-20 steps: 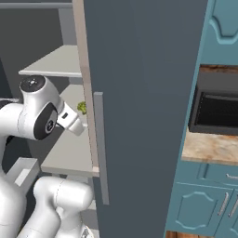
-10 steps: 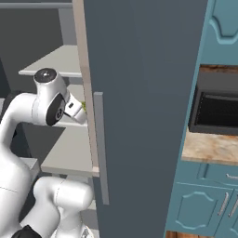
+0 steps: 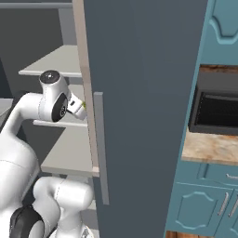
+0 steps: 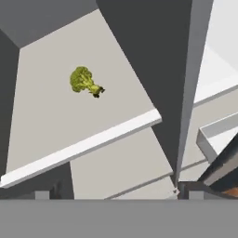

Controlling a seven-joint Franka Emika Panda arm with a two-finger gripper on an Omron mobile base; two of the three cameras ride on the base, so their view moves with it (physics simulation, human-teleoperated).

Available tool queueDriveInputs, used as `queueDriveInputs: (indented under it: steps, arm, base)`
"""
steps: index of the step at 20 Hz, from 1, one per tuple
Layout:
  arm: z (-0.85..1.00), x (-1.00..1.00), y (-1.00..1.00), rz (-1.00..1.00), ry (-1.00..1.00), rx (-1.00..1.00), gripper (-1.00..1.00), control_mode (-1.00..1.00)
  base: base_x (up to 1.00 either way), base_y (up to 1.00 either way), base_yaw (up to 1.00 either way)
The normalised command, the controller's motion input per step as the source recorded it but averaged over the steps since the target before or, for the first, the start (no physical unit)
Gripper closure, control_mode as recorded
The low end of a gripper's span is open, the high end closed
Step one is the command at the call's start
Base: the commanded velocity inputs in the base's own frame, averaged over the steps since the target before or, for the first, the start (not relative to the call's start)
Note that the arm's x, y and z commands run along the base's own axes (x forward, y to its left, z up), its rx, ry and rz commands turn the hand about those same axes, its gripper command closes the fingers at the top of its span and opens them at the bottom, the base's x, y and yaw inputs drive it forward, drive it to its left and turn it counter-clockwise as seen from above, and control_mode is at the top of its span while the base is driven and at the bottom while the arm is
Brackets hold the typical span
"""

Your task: Take the avocado and broccoli out of the freezer and place them in the tupperware container on the counter. Then put the tupperware containing the vegetables back in the freezer.

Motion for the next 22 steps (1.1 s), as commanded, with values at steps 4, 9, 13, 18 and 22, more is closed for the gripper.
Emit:
queueDriveInputs:
  steps: [4,9,13,18,22]
  arm:
    - [-0.29,0.41,0.24,0.03,-0.08,-0.01,-1.0,-1.0]
    - [-0.13,0.63,0.21,0.0,-0.07,-0.05,-1.0,-1.0]
    - [-0.03,0.71,0.19,0.0,-0.01,-0.06,-1.0,-1.0]
    - [-0.18,0.58,0.01,0.0,0.0,-0.08,-1.0,-1.0]
    - [-0.26,0.57,0.0,0.0,0.0,-0.03,-1.0,-1.0]
  base:
    - [0.0,0.0,0.0]
    - [0.0,0.0,0.0]
    - [0.0,0.0,0.0]
    - [0.0,0.0,0.0]
    - [0.0,0.0,0.0]
